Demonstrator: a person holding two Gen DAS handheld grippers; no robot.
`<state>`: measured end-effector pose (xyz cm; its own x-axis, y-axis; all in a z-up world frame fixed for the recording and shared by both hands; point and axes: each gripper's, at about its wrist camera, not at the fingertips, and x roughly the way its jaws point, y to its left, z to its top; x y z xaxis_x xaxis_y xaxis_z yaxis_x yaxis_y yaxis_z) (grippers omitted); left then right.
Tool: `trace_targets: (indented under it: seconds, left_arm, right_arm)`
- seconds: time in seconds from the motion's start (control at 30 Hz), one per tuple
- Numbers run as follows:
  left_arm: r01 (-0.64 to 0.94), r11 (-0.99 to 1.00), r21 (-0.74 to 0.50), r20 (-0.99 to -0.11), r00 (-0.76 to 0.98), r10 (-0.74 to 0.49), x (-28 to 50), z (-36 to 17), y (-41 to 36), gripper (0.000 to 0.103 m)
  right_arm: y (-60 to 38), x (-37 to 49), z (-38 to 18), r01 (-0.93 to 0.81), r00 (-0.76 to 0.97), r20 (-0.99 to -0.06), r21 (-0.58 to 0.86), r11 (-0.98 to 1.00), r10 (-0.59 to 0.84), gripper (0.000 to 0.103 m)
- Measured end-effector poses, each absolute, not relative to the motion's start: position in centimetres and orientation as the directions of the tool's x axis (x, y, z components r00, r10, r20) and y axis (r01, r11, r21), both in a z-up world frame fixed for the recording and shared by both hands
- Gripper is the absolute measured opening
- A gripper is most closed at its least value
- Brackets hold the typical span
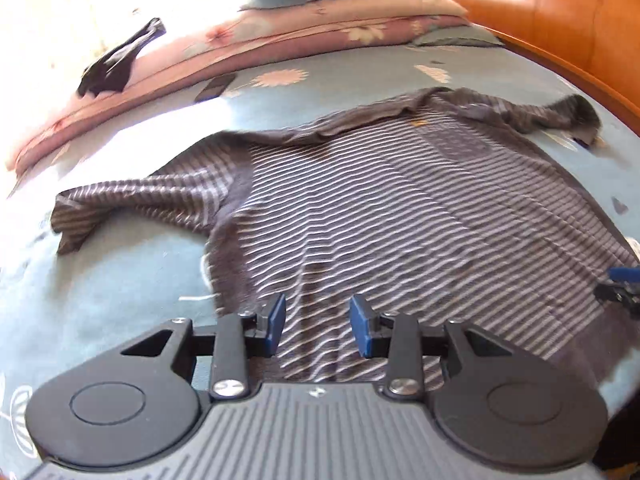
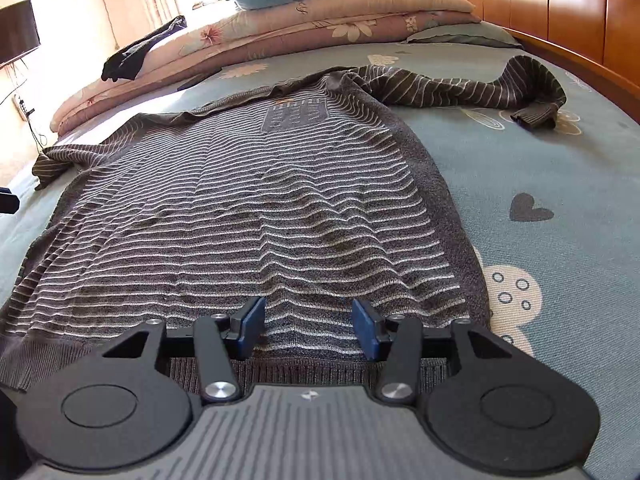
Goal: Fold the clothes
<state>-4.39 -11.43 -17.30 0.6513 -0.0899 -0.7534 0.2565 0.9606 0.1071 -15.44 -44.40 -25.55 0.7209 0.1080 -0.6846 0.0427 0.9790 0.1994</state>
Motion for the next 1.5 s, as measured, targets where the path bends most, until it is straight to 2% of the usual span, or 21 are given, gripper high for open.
trace_targets:
  seconds: [0.03, 0.1, 0.27, 0.4, 0.5, 0.57, 0.6, 0.63, 0.8, 0.9, 0.97, 1.07, 1.13, 1.23, 1.37, 1.4, 1.5]
  left_arm:
    - [0.201, 0.977, 0.077, -0.765, 0.640, -0.072, -3.5, -18.0, -10.0, 0.035]
    - [0.099, 0.995, 0.025, -0.781, 0.623, -0.042, -2.1, -19.9, -7.7, 0.029]
    - [0.012, 0.993, -0.114, -0.778, 0.621, -0.097, -0.3, -22.9, -4.7, 0.031]
    - [-0.027, 0.999, -0.018, -0.772, 0.635, 0.003, 0.3, -23.9, -5.1, 0.033]
    - [-0.020, 0.998, -0.065, -0.800, 0.598, -0.040, 0.3, -24.7, -4.8, 0.034]
    - [-0.013, 0.999, -0.052, -0.802, 0.597, -0.034, 0.0, -24.8, -5.0, 0.033]
    - [-0.012, 0.999, -0.035, -0.798, 0.602, -0.021, 0.0, -24.7, -5.1, 0.024]
    - [-0.012, 1.000, -0.018, -0.794, 0.607, -0.007, 0.0, -24.6, -5.2, 0.002]
    - [-0.011, 0.997, 0.070, -0.771, 0.634, 0.062, -0.2, -24.1, -5.5, 0.004]
    - [-0.013, 0.992, 0.123, -0.753, 0.650, 0.101, -0.2, -23.7, -5.7, 0.010]
    - [-0.010, 0.993, 0.116, -0.757, 0.646, 0.095, -1.1, -23.0, -5.6, 0.010]
    - [0.061, 0.995, 0.074, -0.755, 0.656, 0.016, -3.3, -21.8, -6.3, 0.010]
    - [0.171, 0.985, 0.021, -0.761, 0.641, -0.095, -4.8, -21.5, -7.3, 0.015]
    - [0.269, 0.963, -0.016, -0.787, 0.591, -0.178, -6.4, -21.9, -8.7, 0.017]
    - [0.220, 0.968, -0.119, -0.841, 0.497, -0.216, -7.0, -24.0, -7.8, 0.016]
    - [0.215, 0.966, -0.145, -0.829, 0.506, -0.237, -7.9, -24.2, -7.1, 0.017]
    - [0.239, 0.958, -0.159, -0.844, 0.471, -0.258, -9.9, -24.3, -6.1, 0.026]
  right_arm:
    - [-44.5, -15.4, -25.6, 0.045, 0.720, -0.684, 0.212, 0.976, 0.116, 0.067]
    - [-44.7, -15.4, -25.7, 0.051, 0.721, -0.682, 0.227, 0.972, 0.121, 0.068]
    - [-45.7, -15.1, -25.9, 0.069, 0.722, -0.675, 0.284, 0.956, 0.148, 0.068]
    - [-45.5, -14.9, -26.0, 0.066, 0.723, -0.675, 0.276, 0.959, 0.144, 0.070]
    - [-45.2, -14.8, -26.0, 0.057, 0.722, -0.678, 0.257, 0.965, 0.137, 0.072]
    - [-44.9, -14.8, -26.0, 0.053, 0.720, -0.681, 0.243, 0.969, 0.132, 0.073]
    - [-44.8, -14.8, -26.0, 0.051, 0.719, -0.683, 0.236, 0.970, 0.128, 0.074]
    - [-44.7, -14.7, -26.0, 0.050, 0.718, -0.684, 0.229, 0.972, 0.124, 0.074]
    - [-44.6, -14.7, -25.9, 0.048, 0.717, -0.686, 0.224, 0.973, 0.123, 0.075]
    - [-44.7, -14.7, -25.9, 0.049, 0.717, -0.685, 0.232, 0.971, 0.127, 0.075]
    - [-44.8, -14.7, -25.9, 0.051, 0.718, -0.684, 0.238, 0.970, 0.130, 0.075]
    - [-44.7, -14.6, -25.9, 0.053, 0.717, -0.685, 0.238, 0.970, 0.129, 0.075]
    - [-44.6, -14.6, -25.9, 0.052, 0.716, -0.687, 0.232, 0.971, 0.125, 0.076]
    - [-44.4, -14.5, -25.9, 0.051, 0.715, -0.689, 0.223, 0.973, 0.120, 0.077]
    - [-44.4, -14.6, -25.9, 0.054, 0.715, -0.689, 0.226, 0.973, 0.120, 0.077]
    - [-44.5, -14.6, -25.9, 0.055, 0.715, -0.688, 0.229, 0.972, 0.121, 0.077]
    - [-44.7, -14.7, -25.8, 0.057, 0.715, -0.687, 0.238, 0.970, 0.127, 0.077]
